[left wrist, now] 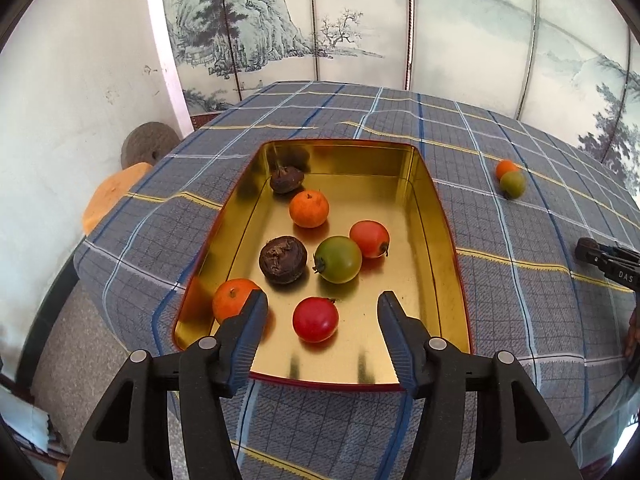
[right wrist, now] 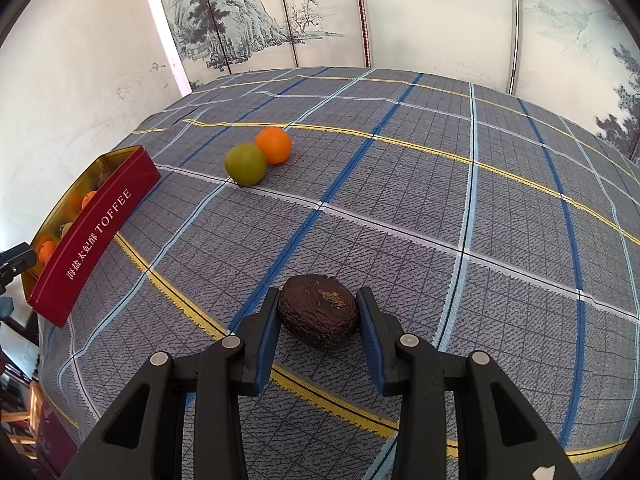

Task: Organize fruits
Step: 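Lower the red tomato into the tin and open the left gripper, then carry the dark brown fruit into the tin and open the right gripper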

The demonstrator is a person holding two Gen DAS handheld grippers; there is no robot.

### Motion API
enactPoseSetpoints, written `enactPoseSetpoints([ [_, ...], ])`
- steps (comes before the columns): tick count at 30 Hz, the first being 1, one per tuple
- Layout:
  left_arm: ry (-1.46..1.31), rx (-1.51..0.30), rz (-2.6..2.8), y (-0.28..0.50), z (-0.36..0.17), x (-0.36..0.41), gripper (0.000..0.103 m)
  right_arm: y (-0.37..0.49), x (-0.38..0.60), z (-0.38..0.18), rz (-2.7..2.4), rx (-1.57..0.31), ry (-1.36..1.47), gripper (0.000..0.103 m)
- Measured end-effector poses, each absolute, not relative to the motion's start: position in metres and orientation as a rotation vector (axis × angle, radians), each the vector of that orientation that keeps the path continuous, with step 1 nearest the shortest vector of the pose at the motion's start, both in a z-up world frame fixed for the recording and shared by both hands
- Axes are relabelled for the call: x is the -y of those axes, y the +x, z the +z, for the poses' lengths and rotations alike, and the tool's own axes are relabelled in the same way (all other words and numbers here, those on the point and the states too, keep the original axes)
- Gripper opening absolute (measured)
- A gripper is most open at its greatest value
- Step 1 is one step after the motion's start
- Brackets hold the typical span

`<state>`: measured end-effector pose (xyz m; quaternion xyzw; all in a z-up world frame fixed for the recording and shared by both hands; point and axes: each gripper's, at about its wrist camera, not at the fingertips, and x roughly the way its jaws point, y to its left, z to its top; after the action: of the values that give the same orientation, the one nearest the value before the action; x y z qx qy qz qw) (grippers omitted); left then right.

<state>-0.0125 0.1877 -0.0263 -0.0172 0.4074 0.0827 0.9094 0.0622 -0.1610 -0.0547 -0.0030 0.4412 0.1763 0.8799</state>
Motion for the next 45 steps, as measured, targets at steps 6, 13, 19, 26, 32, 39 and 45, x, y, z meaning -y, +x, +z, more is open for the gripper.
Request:
enactPoseSetpoints([
  [6, -0.047, -0.847, 0.166, -0.014, -0.028, -0.188, 0.058, 0.056, 0.154, -0.057, 0.374, -0.921, -0.03, 0.035],
  [13, -0.049, -0.845, 0.171, -0.015, -0.029, -0.19, 0.059, 0.038, 0.13, -0.036, 0.446, -0.887, -0.029, 0.035],
  [19, -0.073, -0.839, 0.181, -0.021, -0.027, -0.198, 0.059, 0.023, 0.077, -0.001, 0.612, -0.83, -0.029, 0.035],
  [26, -0.098, -0.828, 0.172, -0.033, -0.021, -0.21, 0.059, 0.01, -0.002, 0.018, 0.81, -0.808, -0.077, 0.035],
  [32, -0.145, -0.846, 0.17, -0.042, -0.023, -0.227, 0.059, 0.008, -0.057, 0.016, 0.905, -0.817, -0.153, 0.035],
  [39, -0.136, -0.843, 0.206, -0.048, -0.024, -0.241, 0.06, 0.015, -0.095, 0.002, 0.936, -0.853, -0.221, 0.035],
  [45, -0.108, -0.832, 0.236, -0.054, -0.024, -0.247, 0.061, 0.014, -0.113, -0.014, 0.922, -0.885, -0.283, 0.035],
])
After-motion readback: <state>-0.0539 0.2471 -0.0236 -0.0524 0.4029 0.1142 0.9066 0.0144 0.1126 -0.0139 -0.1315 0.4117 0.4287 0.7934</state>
